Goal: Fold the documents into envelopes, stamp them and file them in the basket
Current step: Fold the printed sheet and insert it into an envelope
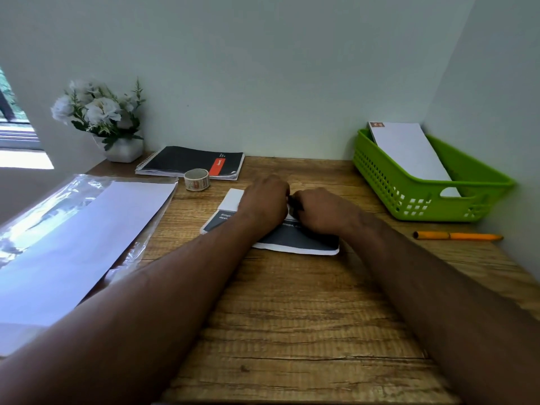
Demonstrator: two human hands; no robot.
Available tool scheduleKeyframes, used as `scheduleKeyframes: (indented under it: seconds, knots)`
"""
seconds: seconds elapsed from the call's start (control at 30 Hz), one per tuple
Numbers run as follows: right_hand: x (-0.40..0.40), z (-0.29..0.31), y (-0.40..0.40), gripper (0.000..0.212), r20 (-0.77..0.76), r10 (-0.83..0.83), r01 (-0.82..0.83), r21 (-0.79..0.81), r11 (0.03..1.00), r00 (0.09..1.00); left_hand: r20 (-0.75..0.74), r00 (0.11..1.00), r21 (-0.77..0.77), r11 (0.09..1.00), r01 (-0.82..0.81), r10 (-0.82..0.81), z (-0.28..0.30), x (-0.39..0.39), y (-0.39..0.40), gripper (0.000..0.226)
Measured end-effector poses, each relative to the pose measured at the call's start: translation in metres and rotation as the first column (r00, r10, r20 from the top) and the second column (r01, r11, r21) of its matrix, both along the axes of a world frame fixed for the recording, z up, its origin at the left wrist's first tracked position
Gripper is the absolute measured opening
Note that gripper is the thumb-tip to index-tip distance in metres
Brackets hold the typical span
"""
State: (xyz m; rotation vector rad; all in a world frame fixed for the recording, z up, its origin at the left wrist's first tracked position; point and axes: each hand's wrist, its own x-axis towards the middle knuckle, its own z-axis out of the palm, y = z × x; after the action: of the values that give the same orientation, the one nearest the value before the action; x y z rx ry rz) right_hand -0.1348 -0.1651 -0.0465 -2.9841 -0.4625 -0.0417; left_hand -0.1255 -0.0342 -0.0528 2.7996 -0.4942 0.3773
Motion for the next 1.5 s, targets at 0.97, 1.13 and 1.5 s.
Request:
scheduleKeyframes:
  seconds: [0.97,1.13,1.5]
  knots:
    - [0.018,0.002,-0.043,0.047,-0.161,0.167,-0.141,0.162,0.977,0.973,-0.234,0.967,0.041,0.995,-0.089,0.096,0.016,0.015,0.051,0.047]
    - [0.018,0.002,-0.049,0.073,0.072,0.045,-0.054,0.121,0.991,0.996,-0.069,0.997,-0.203,0.978,-0.050,0.036,0.016,0.015,0.052,0.022]
    - [0.027,0.004,-0.055,0.042,0.522,0.056,-0.133,0.111,0.985,0.851,0.116,0.993,-0.238,0.971,0.010,0.018,0.020,0.006,0.051,0.011]
